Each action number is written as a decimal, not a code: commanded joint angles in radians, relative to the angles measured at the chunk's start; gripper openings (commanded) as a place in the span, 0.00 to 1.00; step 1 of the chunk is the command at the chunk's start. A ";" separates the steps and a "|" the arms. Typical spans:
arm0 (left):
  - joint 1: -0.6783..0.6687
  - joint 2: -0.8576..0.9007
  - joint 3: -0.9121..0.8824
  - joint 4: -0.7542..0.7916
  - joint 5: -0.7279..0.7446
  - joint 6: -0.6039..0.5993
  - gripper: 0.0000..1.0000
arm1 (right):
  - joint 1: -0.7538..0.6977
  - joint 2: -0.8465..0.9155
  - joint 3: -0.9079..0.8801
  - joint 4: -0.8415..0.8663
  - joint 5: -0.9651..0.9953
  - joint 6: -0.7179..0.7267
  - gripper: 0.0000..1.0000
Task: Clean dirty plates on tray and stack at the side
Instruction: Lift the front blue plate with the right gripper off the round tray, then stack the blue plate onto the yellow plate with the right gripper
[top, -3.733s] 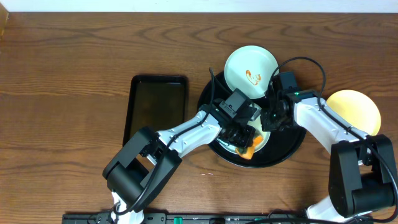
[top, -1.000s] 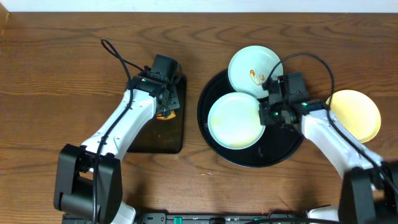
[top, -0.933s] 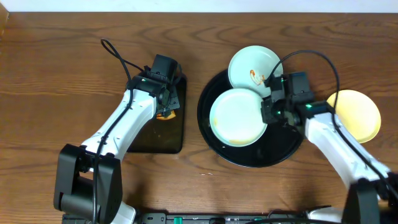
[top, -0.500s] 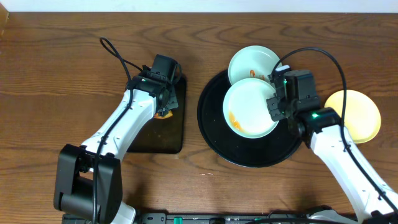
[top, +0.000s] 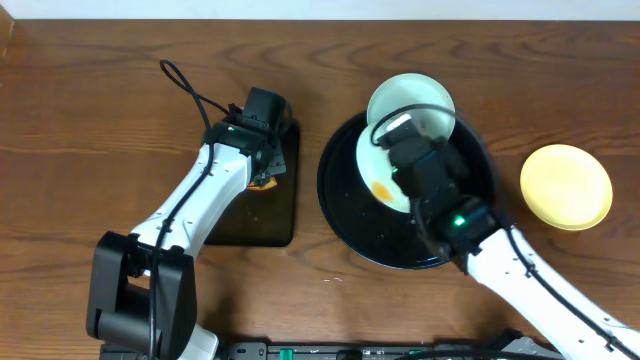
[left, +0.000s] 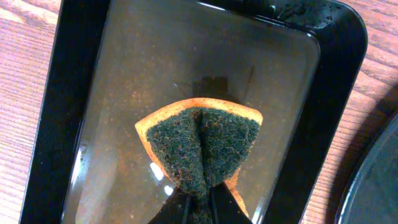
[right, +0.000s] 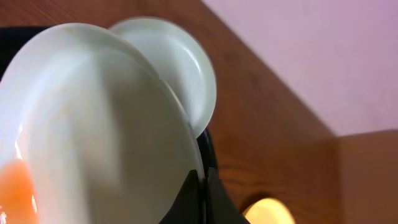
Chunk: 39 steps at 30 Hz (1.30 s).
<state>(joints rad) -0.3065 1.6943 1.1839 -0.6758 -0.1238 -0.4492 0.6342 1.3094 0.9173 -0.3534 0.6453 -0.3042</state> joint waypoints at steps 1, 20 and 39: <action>0.003 0.001 -0.002 0.000 -0.024 -0.013 0.08 | 0.085 -0.016 0.017 0.027 0.191 -0.042 0.01; 0.003 0.001 -0.002 0.002 -0.024 -0.013 0.08 | -0.064 -0.015 0.016 -0.052 0.132 0.333 0.01; 0.003 0.001 -0.002 -0.003 -0.023 -0.013 0.08 | -0.974 0.050 0.016 -0.110 -0.458 0.708 0.01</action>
<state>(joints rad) -0.3065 1.6943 1.1839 -0.6758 -0.1307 -0.4492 -0.2379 1.3243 0.9173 -0.4629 0.2970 0.3428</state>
